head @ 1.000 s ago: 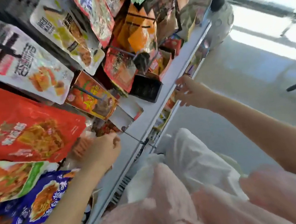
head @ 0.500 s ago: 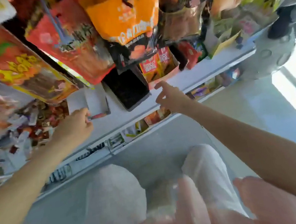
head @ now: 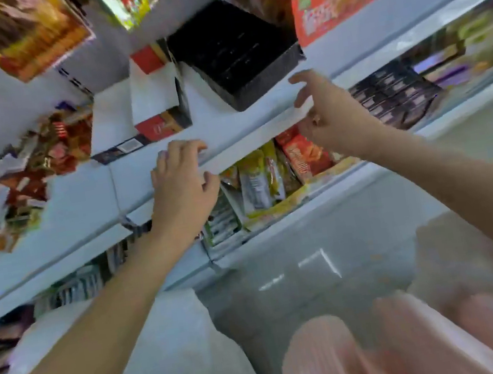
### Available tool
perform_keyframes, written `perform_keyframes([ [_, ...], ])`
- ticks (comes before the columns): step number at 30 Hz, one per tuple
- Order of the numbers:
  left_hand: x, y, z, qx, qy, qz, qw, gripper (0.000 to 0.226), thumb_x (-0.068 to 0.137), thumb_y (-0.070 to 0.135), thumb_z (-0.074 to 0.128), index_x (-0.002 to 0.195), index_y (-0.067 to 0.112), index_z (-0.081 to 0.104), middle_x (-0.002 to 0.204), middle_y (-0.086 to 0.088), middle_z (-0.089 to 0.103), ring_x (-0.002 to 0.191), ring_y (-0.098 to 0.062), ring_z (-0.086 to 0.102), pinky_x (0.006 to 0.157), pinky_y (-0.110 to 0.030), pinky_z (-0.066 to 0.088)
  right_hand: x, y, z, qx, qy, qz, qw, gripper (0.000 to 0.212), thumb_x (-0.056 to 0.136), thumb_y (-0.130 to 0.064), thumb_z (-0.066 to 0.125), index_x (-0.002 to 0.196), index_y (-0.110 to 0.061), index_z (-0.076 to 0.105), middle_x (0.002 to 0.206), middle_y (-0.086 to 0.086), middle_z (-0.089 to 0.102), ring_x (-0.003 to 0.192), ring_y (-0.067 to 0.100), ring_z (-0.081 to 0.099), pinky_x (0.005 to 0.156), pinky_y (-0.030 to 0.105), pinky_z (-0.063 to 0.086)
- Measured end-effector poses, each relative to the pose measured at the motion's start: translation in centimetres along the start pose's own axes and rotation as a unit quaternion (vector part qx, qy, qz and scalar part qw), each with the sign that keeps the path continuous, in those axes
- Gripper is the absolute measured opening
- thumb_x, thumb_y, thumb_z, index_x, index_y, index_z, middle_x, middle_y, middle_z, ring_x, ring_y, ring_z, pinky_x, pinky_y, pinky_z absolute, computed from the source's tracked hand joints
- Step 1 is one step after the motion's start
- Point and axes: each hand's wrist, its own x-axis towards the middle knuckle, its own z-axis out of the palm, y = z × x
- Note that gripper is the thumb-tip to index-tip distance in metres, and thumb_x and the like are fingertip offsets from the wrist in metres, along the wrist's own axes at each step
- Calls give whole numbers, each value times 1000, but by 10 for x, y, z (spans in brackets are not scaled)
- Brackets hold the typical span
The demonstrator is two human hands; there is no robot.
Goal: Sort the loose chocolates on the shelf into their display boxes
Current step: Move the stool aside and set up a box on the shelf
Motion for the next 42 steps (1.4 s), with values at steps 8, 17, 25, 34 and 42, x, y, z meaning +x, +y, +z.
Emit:
perform_keyframes([
  [8,-38,-61,-51,-58,16,-139,988,45,86,21,52,128,13,38,129,-11,46,115,-33,46,97,-45,36,-4,-93,48,-41,-68,-32,996,51,87,-10,52,133,-6,31,122,17,46,101,32,52,76,28,35],
  [17,-32,-179,-66,18,15,-312,950,66,86,29,55,141,25,20,152,-16,8,136,-44,9,111,-56,12,24,-149,98,-295,-171,-160,926,60,85,-36,56,138,-23,30,144,8,28,131,32,20,106,48,24],
  [25,-24,-226,-53,8,-35,-319,947,47,90,30,46,135,24,34,143,-17,23,129,-42,24,104,-49,26,143,-196,193,-375,-136,-293,869,59,88,-24,49,142,-27,26,145,19,25,127,41,31,104,50,25],
  [34,-26,-250,-55,-116,77,-216,966,24,87,7,54,108,17,60,120,-9,45,108,-27,49,92,-32,38,178,-202,222,-287,-141,-285,904,30,82,-13,59,113,-12,61,123,18,51,117,39,43,100,44,34],
  [42,-15,-221,-73,-144,151,-219,953,20,90,19,52,108,26,55,110,-7,43,89,-23,50,79,-27,36,139,-190,143,-24,24,-198,980,24,91,-22,51,115,-18,51,108,4,44,93,11,43,74,4,37],
])
